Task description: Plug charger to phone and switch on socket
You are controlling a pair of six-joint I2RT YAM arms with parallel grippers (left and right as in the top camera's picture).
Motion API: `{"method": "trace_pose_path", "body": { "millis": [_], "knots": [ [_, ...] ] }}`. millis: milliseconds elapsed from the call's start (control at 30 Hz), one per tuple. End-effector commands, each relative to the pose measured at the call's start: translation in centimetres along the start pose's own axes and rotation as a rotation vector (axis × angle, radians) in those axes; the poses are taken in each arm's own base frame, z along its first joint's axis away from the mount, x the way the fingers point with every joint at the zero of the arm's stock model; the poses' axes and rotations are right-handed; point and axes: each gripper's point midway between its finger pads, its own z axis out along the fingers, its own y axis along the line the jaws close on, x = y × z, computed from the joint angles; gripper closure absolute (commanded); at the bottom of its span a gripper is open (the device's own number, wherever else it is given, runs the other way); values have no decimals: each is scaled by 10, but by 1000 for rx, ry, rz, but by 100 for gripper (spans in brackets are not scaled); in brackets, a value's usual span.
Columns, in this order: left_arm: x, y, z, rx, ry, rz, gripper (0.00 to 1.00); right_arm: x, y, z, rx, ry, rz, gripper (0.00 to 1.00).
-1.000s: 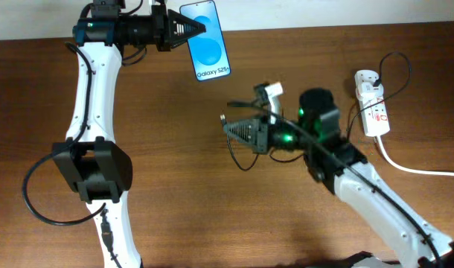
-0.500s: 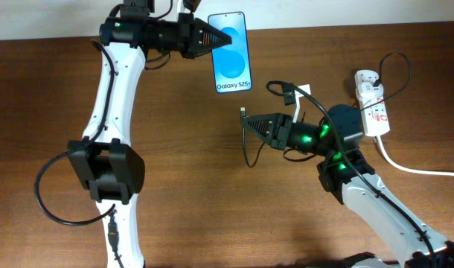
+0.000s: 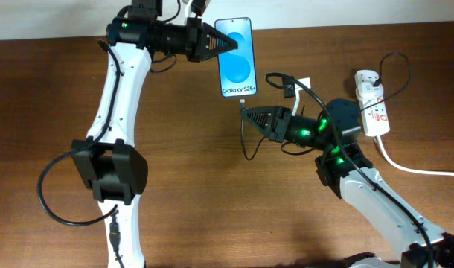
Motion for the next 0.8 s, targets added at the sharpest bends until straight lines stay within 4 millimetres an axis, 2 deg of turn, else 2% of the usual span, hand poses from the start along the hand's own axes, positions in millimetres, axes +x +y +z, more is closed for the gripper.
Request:
{"method": "trace_pose_path", "body": {
  "millis": [0,333,500,767],
  "knots": [
    [2,-15,4,34,14,39,100,-12,3,1,2,-27,-22,96],
    [4,-16,8,38,23,39,100,-14,1,0,12,-39,-20,96],
    [8,-20,20,50,45,57,100,-14,0,0,14,-42,-10,96],
    [5,-14,14,18,28,60,100,-7,0,1,6,-6,8,96]
  ]
}}
